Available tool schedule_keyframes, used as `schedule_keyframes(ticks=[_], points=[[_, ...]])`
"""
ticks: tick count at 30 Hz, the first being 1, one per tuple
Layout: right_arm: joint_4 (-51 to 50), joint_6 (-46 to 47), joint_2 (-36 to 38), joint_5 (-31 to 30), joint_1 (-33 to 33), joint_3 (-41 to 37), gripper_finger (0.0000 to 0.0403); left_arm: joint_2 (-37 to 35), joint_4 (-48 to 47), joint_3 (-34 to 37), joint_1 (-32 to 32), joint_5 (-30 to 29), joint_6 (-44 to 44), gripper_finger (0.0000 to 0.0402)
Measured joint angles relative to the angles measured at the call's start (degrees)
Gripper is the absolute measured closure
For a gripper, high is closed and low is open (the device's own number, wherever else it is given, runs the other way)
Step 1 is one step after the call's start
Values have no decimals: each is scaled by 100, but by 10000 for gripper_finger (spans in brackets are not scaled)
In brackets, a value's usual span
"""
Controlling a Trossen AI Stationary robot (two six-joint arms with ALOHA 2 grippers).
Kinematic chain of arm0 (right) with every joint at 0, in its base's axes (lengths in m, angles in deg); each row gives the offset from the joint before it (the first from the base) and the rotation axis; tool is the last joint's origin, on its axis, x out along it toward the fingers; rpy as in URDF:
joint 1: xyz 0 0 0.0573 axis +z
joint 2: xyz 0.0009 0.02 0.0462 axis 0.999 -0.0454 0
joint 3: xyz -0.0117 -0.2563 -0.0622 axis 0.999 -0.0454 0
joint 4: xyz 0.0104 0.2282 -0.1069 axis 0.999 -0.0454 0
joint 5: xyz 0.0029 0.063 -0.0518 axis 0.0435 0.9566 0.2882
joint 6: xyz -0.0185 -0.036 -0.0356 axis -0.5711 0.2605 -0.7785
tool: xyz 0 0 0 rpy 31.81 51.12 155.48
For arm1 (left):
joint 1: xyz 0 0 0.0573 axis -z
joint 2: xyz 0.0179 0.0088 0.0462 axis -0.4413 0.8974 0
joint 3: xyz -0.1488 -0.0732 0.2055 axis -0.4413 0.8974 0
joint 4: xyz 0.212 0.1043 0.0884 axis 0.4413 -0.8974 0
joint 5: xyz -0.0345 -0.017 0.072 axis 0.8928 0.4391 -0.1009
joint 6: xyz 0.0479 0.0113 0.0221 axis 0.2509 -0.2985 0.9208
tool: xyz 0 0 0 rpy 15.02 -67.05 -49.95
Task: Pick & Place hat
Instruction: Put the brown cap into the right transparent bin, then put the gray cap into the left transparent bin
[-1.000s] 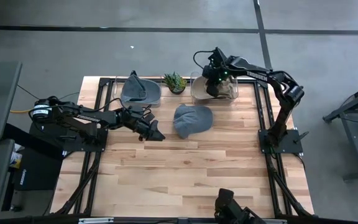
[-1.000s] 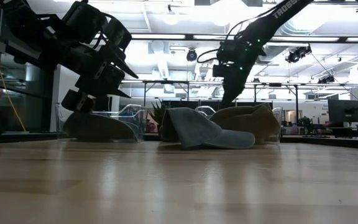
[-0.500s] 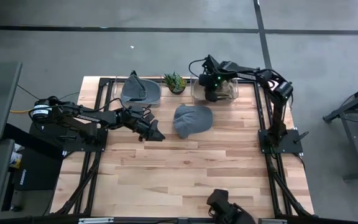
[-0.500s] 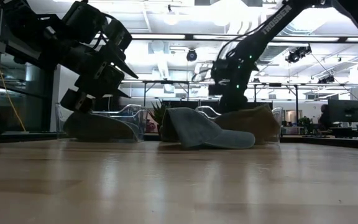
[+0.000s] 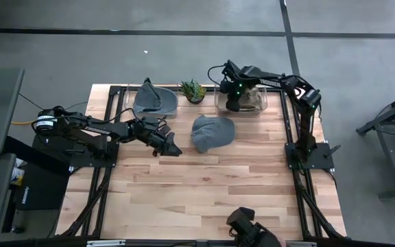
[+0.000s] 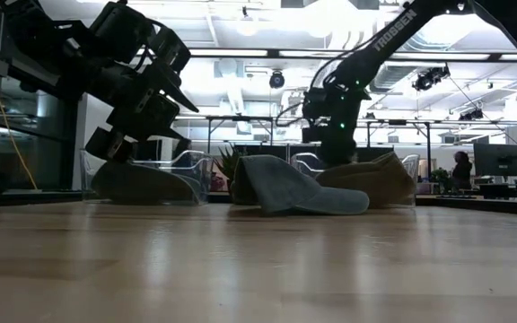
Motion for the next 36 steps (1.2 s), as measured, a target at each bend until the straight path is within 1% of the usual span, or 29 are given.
schedule_keyframes(ticks=[8,13,16,24,29,33,36], points=[[-673,-30,-1,32,28,924,403,0,2,0,-2,-2,0,254],[-1319,-13,1,-1,144,1572,403,0,2,0,0,-30,14,254],[-1709,134,1,-98,246,1975,403,0,2,0,-1,-97,51,254],[-2866,648,21,-99,565,2935,403,0,2,0,0,-156,133,254],[-3174,895,318,-109,851,3004,403,0,2,0,0,-260,133,254],[-3204,1169,719,-100,1039,2776,403,0,2,0,-2,-347,155,254],[-3137,1386,1023,-117,1206,2464,403,0,2,0,-2,-420,155,254]])
